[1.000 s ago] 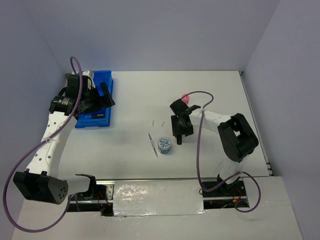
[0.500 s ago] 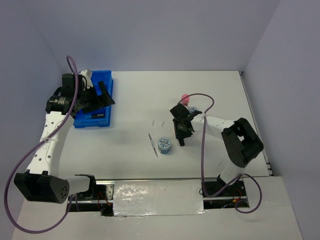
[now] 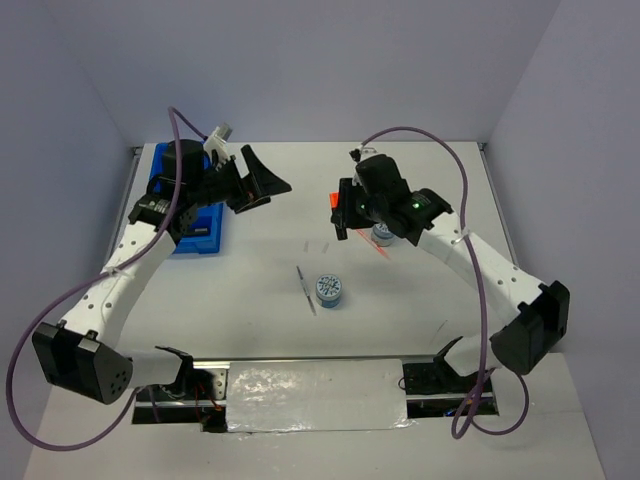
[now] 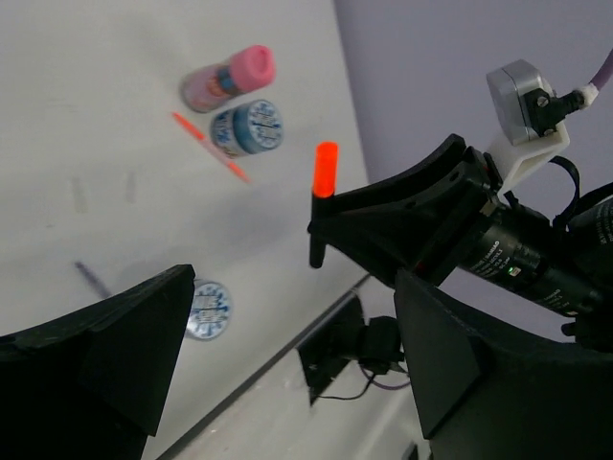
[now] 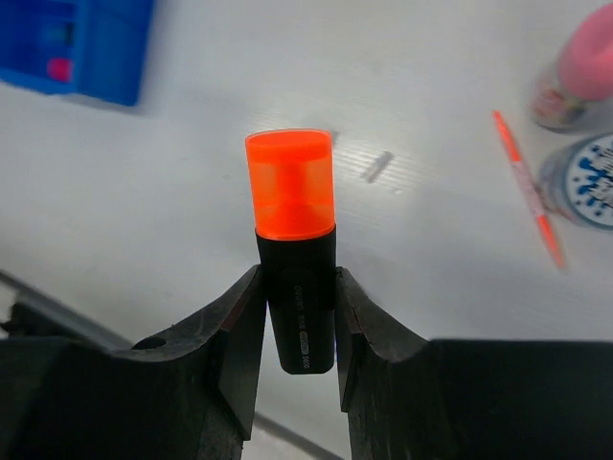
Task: Sort the stationery into containers
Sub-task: Pick up the pen from the center of the board, then place the pen in the storage box.
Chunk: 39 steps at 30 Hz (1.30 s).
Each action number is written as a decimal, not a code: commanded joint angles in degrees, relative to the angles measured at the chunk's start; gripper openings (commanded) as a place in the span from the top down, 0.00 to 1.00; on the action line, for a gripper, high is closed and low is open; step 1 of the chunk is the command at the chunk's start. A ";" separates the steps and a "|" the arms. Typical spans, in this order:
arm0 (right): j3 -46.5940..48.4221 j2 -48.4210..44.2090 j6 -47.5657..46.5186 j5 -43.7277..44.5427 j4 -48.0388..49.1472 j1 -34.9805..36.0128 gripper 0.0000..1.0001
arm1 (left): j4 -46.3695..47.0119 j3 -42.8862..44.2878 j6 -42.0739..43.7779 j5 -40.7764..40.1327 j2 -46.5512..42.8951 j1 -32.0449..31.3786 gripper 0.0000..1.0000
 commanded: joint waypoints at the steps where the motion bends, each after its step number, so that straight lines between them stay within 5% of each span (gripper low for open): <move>1: 3.25 -3.46 3.19 -10.53 2.66 0.84 1.00 | 13.64 -1.22 -9.53 4.64 0.94 -2.06 0.03; 9: 8.53 -2.85 4.78 -13.20 1.62 2.69 0.99 | 10.85 3.08 -8.24 2.81 6.57 -7.07 0.06; 18: 10.55 -1.19 4.34 -12.24 0.65 4.97 0.99 | 12.86 1.15 -9.99 4.12 8.24 -8.83 0.20; 23: 11.60 -0.13 4.34 -10.91 0.91 5.15 0.99 | 12.95 1.15 -10.00 4.91 8.77 -9.19 0.47; 27: 12.31 1.19 3.90 -12.93 2.57 5.15 0.97 | 11.81 1.85 -8.86 4.74 9.73 -9.10 0.81; 29: 11.61 0.84 3.55 -13.55 3.89 5.15 0.84 | 11.20 2.99 -8.68 5.00 10.52 -8.75 0.96; 30: 11.00 0.14 3.63 -13.64 5.29 4.80 0.33 | 10.41 3.43 -8.59 4.74 10.87 -8.40 1.00; 31: 10.12 -0.21 3.90 -13.46 5.22 4.28 0.04 | 9.18 3.96 -8.42 4.13 11.49 -7.87 1.00; 34: 9.07 -2.93 5.04 -9.78 2.42 -1.15 0.00 | -1.78 6.77 -6.92 -0.61 12.98 -2.17 1.00; 39: 5.37 -9.87 4.08 -8.98 0.92 -8.56 0.00 | -12.88 3.72 -8.66 -21.42 9.57 15.22 1.00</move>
